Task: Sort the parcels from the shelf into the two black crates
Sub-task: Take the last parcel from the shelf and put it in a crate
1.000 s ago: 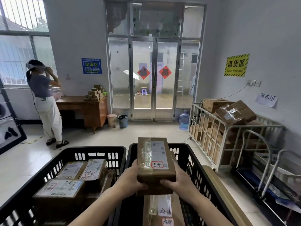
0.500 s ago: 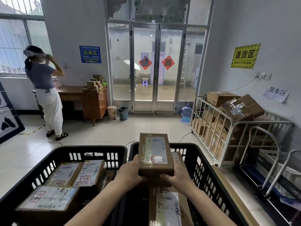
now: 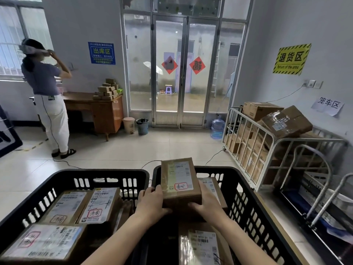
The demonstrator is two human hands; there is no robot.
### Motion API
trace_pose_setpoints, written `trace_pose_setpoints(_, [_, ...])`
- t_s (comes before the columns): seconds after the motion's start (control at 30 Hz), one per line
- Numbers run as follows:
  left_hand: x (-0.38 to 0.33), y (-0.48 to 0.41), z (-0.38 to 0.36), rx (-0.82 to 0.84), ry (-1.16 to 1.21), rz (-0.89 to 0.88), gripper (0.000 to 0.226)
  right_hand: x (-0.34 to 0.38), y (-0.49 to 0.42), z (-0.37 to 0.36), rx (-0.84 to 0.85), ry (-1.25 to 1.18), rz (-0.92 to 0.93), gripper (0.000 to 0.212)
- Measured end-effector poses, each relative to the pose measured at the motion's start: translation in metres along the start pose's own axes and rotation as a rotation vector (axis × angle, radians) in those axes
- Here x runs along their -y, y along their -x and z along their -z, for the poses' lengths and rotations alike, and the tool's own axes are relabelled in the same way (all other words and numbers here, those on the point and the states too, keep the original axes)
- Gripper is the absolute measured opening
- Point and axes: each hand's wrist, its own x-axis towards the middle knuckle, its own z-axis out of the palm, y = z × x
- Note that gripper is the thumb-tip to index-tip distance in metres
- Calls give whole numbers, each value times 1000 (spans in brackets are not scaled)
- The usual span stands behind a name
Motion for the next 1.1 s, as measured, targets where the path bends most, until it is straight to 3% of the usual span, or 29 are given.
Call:
trace_pose_setpoints(0.33, [6, 10, 6, 28, -46, 26, 69, -2, 9, -14, -17, -60, 7, 77])
trace_pose_setpoints(0.53, [-1, 18, 9, 0, -75, 44, 67, 0, 13, -8, 28, -90, 24, 58])
trace_pose_setpoints(1.1, [-11, 5, -12, 0, -110, 35, 67, -12, 12, -5, 65, -29, -92, 72])
